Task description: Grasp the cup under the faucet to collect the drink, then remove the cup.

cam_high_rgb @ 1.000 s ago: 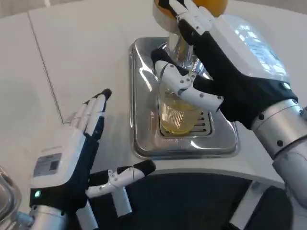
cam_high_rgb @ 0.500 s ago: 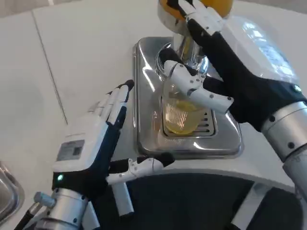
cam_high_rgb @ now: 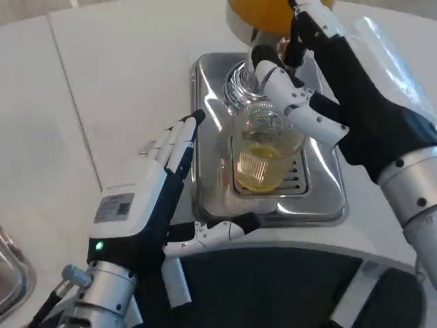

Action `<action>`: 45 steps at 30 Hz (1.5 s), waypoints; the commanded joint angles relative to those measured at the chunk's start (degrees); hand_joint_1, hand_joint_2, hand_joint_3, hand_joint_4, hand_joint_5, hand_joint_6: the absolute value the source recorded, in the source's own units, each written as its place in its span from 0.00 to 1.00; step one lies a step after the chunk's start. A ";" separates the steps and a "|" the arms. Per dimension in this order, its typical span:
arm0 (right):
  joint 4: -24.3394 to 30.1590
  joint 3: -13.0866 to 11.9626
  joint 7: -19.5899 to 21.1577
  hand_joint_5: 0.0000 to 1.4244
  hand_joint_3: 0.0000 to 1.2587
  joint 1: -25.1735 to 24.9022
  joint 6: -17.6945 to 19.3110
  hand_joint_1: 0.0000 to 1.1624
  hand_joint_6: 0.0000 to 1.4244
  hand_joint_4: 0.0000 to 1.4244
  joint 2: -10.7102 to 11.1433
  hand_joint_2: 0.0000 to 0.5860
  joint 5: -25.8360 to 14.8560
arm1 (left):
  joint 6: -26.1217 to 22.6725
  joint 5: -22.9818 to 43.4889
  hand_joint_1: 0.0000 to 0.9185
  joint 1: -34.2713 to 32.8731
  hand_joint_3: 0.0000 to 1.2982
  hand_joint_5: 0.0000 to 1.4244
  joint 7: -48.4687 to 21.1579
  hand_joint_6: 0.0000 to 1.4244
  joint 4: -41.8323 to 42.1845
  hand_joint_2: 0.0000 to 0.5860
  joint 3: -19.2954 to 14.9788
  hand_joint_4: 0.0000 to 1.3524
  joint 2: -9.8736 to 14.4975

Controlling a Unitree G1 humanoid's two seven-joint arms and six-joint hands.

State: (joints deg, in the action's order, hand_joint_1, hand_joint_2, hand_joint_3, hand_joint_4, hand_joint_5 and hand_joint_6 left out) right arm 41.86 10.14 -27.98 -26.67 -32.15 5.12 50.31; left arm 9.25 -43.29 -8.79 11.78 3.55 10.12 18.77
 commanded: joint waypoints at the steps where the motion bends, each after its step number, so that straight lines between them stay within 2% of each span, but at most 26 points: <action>1: 0.64 -1.45 4.80 0.00 0.02 5.22 0.57 0.12 0.01 0.00 -1.85 0.89 -2.17 | 0.90 0.30 0.13 0.70 0.00 0.05 1.46 0.08 -0.98 0.07 0.31 0.00 -0.05; 5: 0.02 -2.50 11.29 0.00 0.00 7.69 5.17 0.12 0.00 0.00 -2.98 0.89 -4.99 | 1.58 0.88 0.13 0.62 0.00 0.06 2.55 0.09 -1.38 0.07 0.33 0.00 -0.19; 9: -2.69 -4.51 16.82 0.00 0.00 8.85 10.43 0.12 0.00 0.00 -2.44 0.89 -9.46 | 1.97 0.79 0.13 -0.18 0.00 0.06 2.64 0.09 -2.27 0.07 0.83 0.00 -0.17; 12: -5.39 -6.30 19.72 0.00 0.00 9.64 13.66 0.09 0.00 0.00 -1.84 0.88 -13.26 | 2.18 0.56 0.13 -0.53 0.00 0.07 2.79 0.09 -2.66 0.07 1.19 0.00 -0.30; 17: -8.31 -8.37 22.03 0.00 0.00 11.01 17.87 0.06 0.00 0.00 -0.28 0.87 -17.59 | 2.47 0.69 0.13 -0.83 0.00 0.07 3.01 0.10 -3.30 0.07 1.47 0.00 -0.58; 22: -10.04 -10.23 22.21 0.00 0.00 13.66 21.14 0.05 0.00 0.00 2.90 0.87 -20.43 | 2.72 1.65 0.13 -1.39 0.00 0.07 3.01 0.10 -4.42 0.07 1.35 0.00 -0.96; 27: -9.89 -10.40 21.60 0.00 0.00 16.93 24.09 0.05 0.00 0.00 6.61 0.87 -20.78 | 3.48 3.73 0.13 -2.86 0.00 0.08 3.36 0.10 -6.83 0.07 0.99 0.00 -1.37; 33: -4.78 -11.93 19.83 0.00 0.00 24.29 28.16 0.09 0.00 0.00 11.89 0.89 -20.43 | 5.03 5.10 0.13 -4.69 0.00 0.09 4.73 0.12 -9.18 0.08 1.13 0.00 -1.73; 37: 1.37 -14.60 18.39 0.00 0.00 32.30 31.10 0.10 0.00 0.00 14.88 0.89 -19.87 | 5.62 5.89 0.13 -5.87 0.00 0.09 4.84 0.12 -10.66 0.08 1.42 0.00 -2.07; 40: 6.16 -16.94 17.42 0.00 0.00 39.44 34.75 0.14 0.00 0.00 16.96 0.90 -18.73 | 6.12 6.34 0.13 -6.58 0.00 0.09 4.69 0.12 -11.54 0.08 1.82 0.00 -2.38; 45: 8.43 -20.60 17.46 0.00 0.00 49.68 41.52 0.14 0.00 0.00 18.16 0.90 -17.94 | 6.66 7.21 0.12 -7.02 0.00 0.10 4.42 0.12 -12.39 0.07 2.40 0.00 -2.59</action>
State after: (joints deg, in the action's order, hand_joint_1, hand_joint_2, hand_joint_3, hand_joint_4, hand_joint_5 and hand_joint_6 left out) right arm 49.63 -8.54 -10.64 18.78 5.88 22.64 31.94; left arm 14.79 -36.43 -15.85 16.18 -7.97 11.95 16.68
